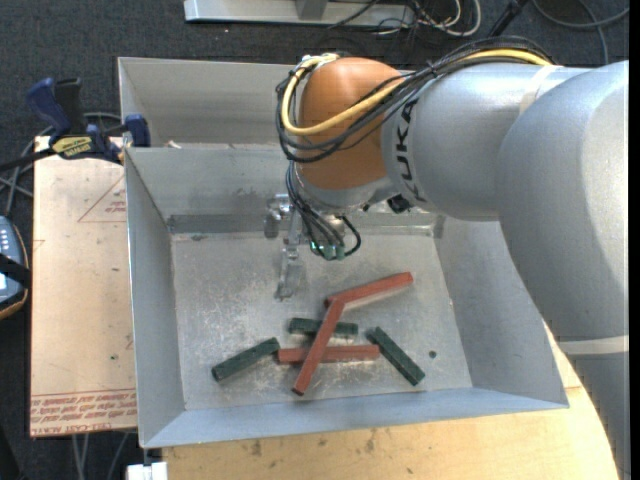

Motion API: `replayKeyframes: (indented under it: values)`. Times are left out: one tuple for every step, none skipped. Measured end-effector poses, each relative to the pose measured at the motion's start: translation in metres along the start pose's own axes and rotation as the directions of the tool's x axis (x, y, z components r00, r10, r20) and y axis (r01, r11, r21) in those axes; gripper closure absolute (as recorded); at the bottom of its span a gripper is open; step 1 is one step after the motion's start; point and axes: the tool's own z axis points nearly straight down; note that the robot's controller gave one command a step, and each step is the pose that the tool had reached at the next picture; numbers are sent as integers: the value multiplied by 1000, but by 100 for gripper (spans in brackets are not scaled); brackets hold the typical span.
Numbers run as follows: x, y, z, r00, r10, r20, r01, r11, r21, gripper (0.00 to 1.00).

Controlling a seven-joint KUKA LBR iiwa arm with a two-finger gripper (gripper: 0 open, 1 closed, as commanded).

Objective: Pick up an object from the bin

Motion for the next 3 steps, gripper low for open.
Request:
replayKeyframes:
  values:
    - [-2,0,-5,1000,2,8,-2,1000,-1,0]
    - [42,32,44,985,-171,13,171,985,2,0]
    - [64,45,42,971,-240,5,240,971,1,0]
